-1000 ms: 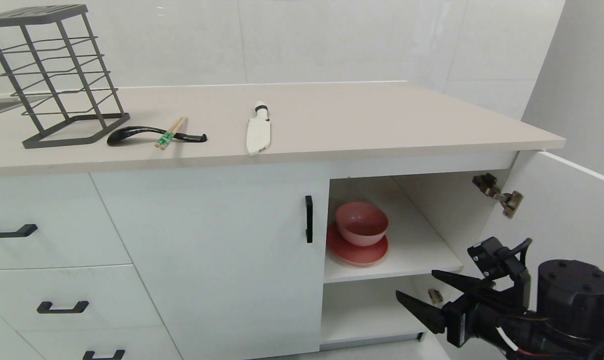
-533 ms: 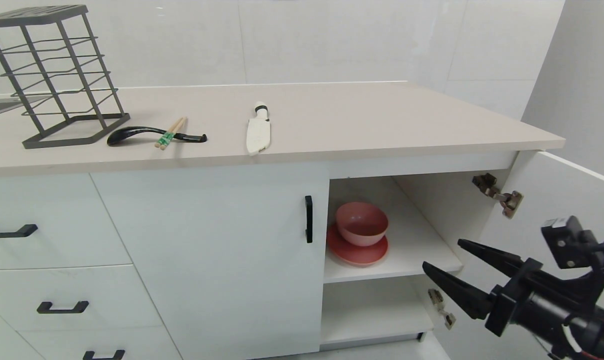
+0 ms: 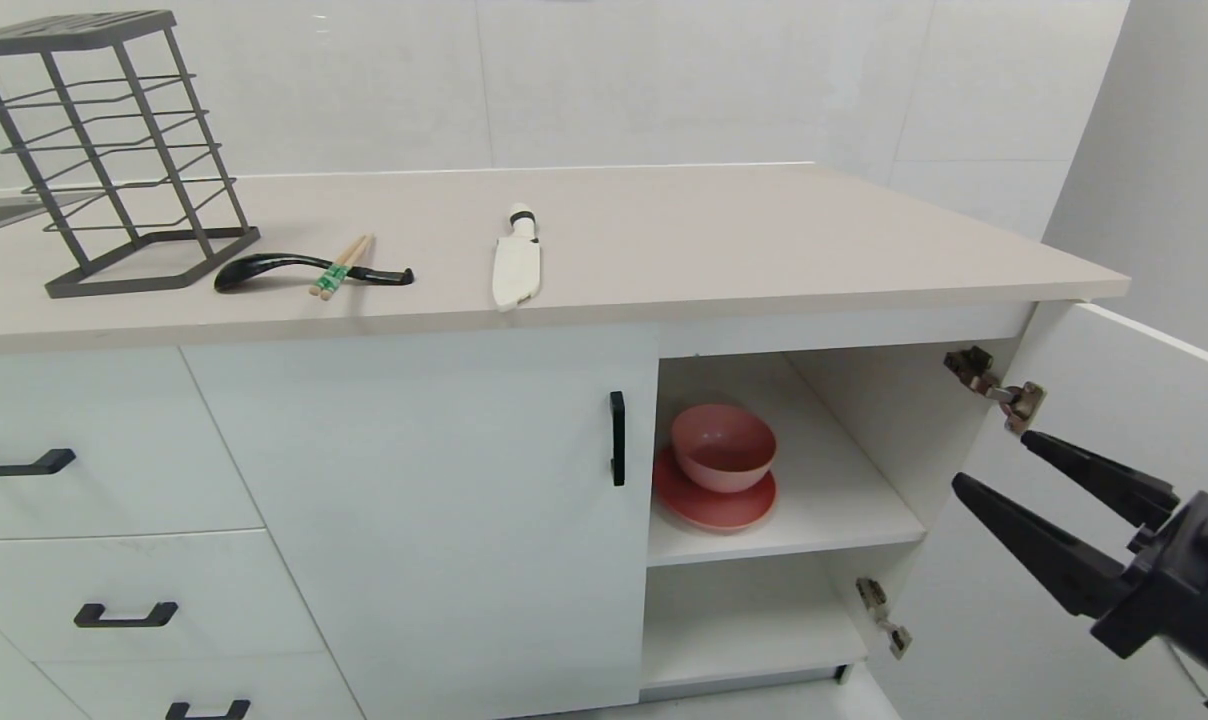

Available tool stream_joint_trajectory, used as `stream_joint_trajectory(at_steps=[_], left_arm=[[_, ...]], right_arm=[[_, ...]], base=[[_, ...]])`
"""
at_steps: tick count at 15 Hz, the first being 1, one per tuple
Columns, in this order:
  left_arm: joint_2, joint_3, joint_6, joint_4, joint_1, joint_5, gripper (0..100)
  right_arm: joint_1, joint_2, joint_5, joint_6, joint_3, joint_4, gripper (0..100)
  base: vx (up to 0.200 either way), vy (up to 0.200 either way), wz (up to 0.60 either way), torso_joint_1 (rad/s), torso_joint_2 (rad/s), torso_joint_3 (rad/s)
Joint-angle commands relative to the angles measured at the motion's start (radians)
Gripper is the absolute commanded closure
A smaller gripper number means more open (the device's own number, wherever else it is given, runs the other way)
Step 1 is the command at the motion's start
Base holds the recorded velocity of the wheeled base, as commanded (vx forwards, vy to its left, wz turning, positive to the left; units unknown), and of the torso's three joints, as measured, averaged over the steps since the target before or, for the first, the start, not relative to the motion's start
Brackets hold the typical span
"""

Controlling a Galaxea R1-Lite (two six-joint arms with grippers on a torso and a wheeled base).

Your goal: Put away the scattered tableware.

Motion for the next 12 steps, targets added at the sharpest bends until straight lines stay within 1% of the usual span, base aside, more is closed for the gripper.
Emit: stream_joint_trajectory(at_steps=[1,4,7,8,11,12], left_arm=[[0.002,0.000,0.000,-0.001,0.000,0.000,0],[0.002,0.000,0.000,-0.001,0.000,0.000,0],[0.002,0.000,-0.002,0.001,0.000,0.000,0],[0.002,0.000,-0.014,0.001,0.000,0.000,0],[0.002,0.000,-0.017,-0.001,0.000,0.000,0],[0.002,0.000,-0.017,-0.001,0.000,0.000,0]], right_arm=[[-0.054,-0.109,0.001,-0.001,0.000,0.030,0],[-0.172,-0.232,0.018,-0.044,0.000,0.080,0],[-0.321,-0.379,0.123,-0.142,0.000,0.175,0],[-0.366,-0.444,0.140,-0.168,0.000,0.218,0],[-0.450,-0.629,0.145,-0.200,0.000,0.314,0],[-0.488,-0.717,0.145,-0.202,0.000,0.377,0]], base=[[0.000,0.000,0.00,0.000,0.00,0.000],[0.000,0.000,0.00,0.000,0.00,0.000],[0.000,0.000,0.00,0.000,0.00,0.000],[0.000,0.000,0.00,0.000,0.00,0.000],[0.000,0.000,0.00,0.000,0.00,0.000],[0.000,0.000,0.00,0.000,0.00,0.000]])
